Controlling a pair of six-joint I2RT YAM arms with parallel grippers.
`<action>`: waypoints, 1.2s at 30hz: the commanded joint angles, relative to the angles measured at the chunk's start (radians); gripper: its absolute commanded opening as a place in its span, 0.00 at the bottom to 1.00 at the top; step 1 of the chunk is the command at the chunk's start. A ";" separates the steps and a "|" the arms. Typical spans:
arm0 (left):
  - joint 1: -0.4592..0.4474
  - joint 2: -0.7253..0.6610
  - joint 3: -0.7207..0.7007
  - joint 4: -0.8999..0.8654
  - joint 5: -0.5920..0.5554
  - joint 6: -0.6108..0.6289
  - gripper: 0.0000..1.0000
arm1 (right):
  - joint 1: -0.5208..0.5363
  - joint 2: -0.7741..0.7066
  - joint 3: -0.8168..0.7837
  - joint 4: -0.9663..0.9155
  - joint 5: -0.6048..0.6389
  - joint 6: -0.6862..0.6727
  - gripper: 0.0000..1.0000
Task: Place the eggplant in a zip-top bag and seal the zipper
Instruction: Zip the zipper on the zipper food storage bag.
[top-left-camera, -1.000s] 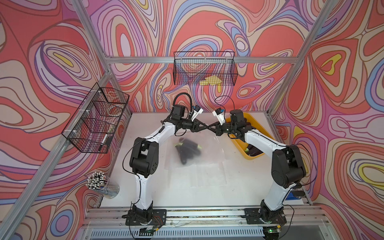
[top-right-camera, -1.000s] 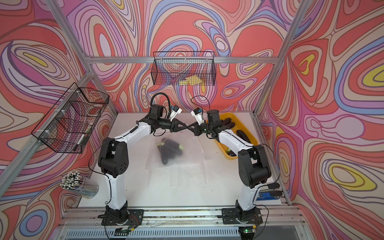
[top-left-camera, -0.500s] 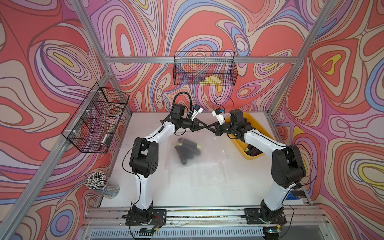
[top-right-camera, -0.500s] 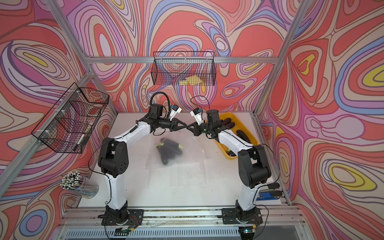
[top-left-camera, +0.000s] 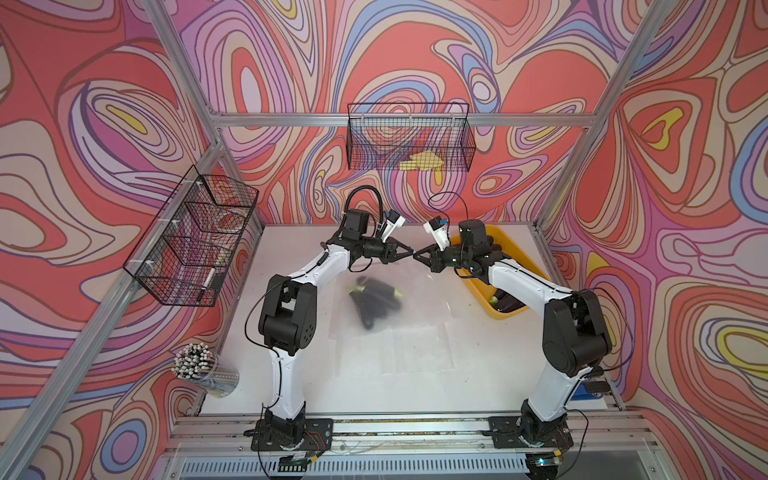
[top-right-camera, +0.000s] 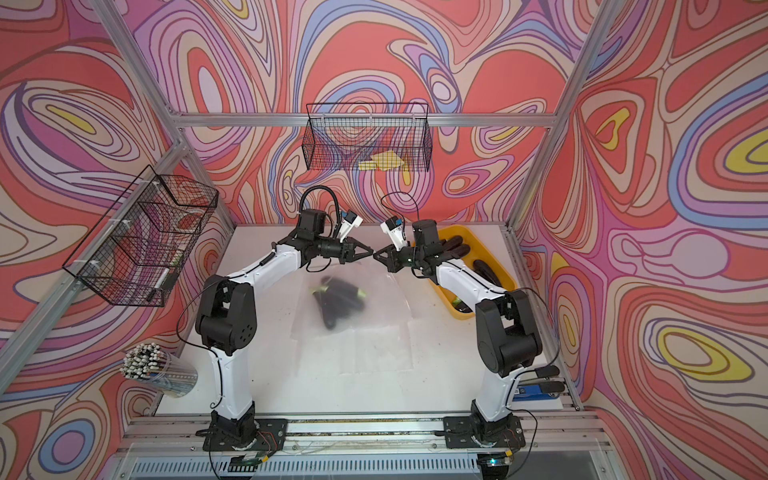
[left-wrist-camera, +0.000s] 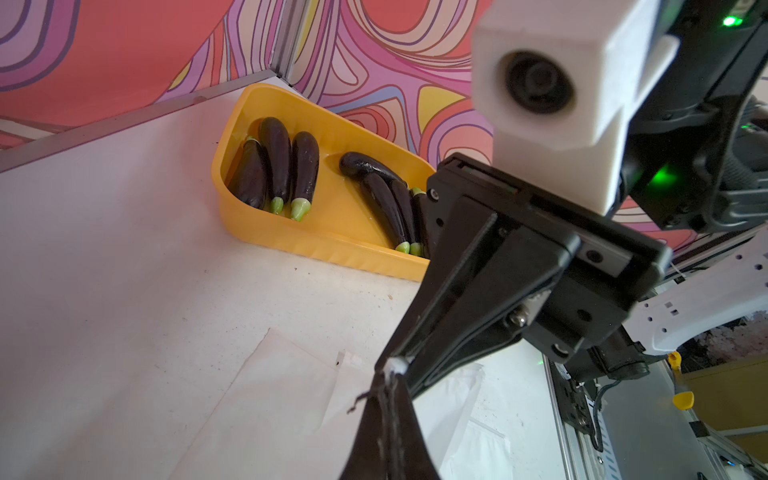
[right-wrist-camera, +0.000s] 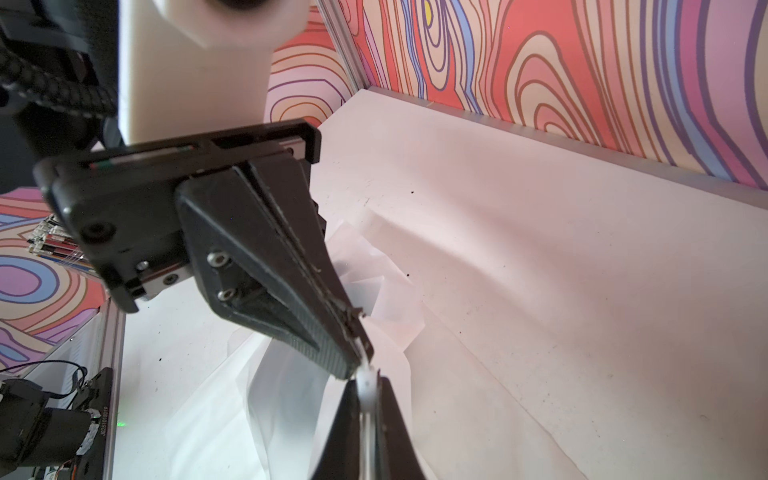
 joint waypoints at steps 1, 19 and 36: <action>0.000 -0.064 -0.057 0.146 -0.048 -0.087 0.00 | 0.005 -0.026 -0.029 -0.038 0.020 -0.009 0.04; 0.027 -0.068 -0.065 0.192 -0.130 -0.122 0.00 | 0.004 -0.130 -0.128 -0.142 0.044 -0.042 0.05; 0.092 -0.025 0.035 0.177 -0.245 -0.144 0.00 | 0.004 -0.210 -0.226 -0.209 0.031 -0.006 0.05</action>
